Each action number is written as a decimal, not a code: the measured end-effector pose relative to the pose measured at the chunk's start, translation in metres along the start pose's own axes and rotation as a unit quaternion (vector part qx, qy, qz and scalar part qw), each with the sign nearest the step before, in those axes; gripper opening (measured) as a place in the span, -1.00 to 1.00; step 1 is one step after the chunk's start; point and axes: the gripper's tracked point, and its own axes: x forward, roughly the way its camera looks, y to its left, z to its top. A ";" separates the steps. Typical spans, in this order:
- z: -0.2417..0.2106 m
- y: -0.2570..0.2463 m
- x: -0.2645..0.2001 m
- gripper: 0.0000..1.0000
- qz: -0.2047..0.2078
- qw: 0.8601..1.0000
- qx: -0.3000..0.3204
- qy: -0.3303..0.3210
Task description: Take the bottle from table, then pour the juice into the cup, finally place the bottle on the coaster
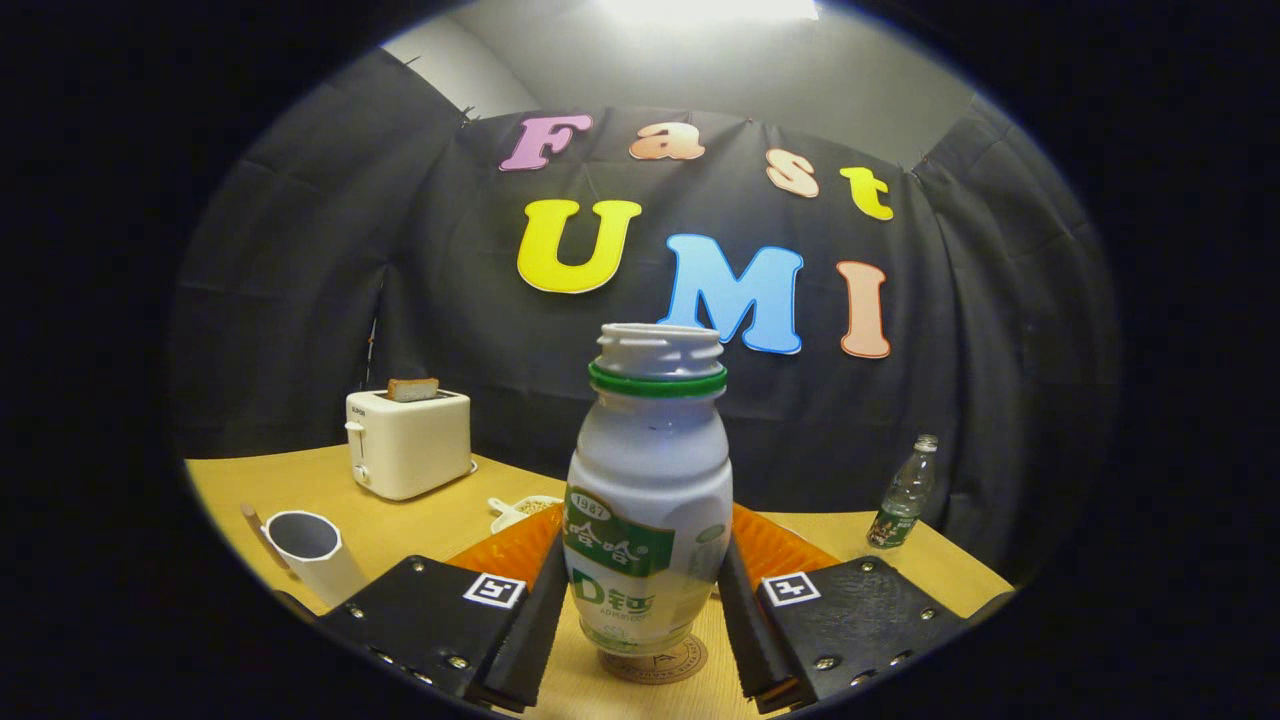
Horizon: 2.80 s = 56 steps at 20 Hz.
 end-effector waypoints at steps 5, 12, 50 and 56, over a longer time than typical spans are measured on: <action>-0.018 -0.011 0.011 0.43 -0.001 0.999 0.019 0.027; -0.040 -0.016 0.020 0.43 0.000 0.999 0.026 0.048; -0.006 -0.036 -0.014 0.99 -0.069 0.997 0.046 0.004; 0.059 -0.041 -0.071 0.98 -0.072 0.996 0.027 -0.045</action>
